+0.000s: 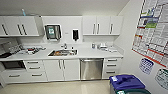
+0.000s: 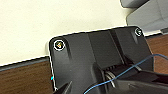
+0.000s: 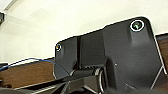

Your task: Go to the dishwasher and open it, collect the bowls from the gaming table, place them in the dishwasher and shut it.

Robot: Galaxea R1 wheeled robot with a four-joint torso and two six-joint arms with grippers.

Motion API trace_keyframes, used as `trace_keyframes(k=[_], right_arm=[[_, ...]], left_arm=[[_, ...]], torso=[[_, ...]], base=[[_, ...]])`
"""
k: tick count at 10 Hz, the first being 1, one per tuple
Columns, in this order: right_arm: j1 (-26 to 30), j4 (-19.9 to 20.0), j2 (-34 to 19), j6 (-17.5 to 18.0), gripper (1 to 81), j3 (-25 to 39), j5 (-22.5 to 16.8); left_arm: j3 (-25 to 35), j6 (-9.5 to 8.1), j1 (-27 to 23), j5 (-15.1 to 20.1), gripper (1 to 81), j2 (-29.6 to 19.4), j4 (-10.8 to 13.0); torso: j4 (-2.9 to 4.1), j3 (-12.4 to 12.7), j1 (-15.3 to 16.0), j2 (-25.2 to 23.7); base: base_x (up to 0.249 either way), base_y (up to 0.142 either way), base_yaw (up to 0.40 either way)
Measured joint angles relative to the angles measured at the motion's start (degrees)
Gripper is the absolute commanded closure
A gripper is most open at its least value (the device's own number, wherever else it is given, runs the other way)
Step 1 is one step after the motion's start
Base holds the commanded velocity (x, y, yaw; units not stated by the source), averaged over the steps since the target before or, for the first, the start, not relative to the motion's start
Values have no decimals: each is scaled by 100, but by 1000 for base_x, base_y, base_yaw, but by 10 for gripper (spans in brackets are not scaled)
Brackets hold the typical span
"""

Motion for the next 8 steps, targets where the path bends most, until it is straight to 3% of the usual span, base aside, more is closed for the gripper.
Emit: trace_keyframes(k=[8], right_arm=[[-54, -20, -48, 0, 10, 11, 10]], left_arm=[[16, 0, 80, 2, 10, 13, 0]], torso=[[0, 2, -13, -2]], base=[[147, 0, 0]])
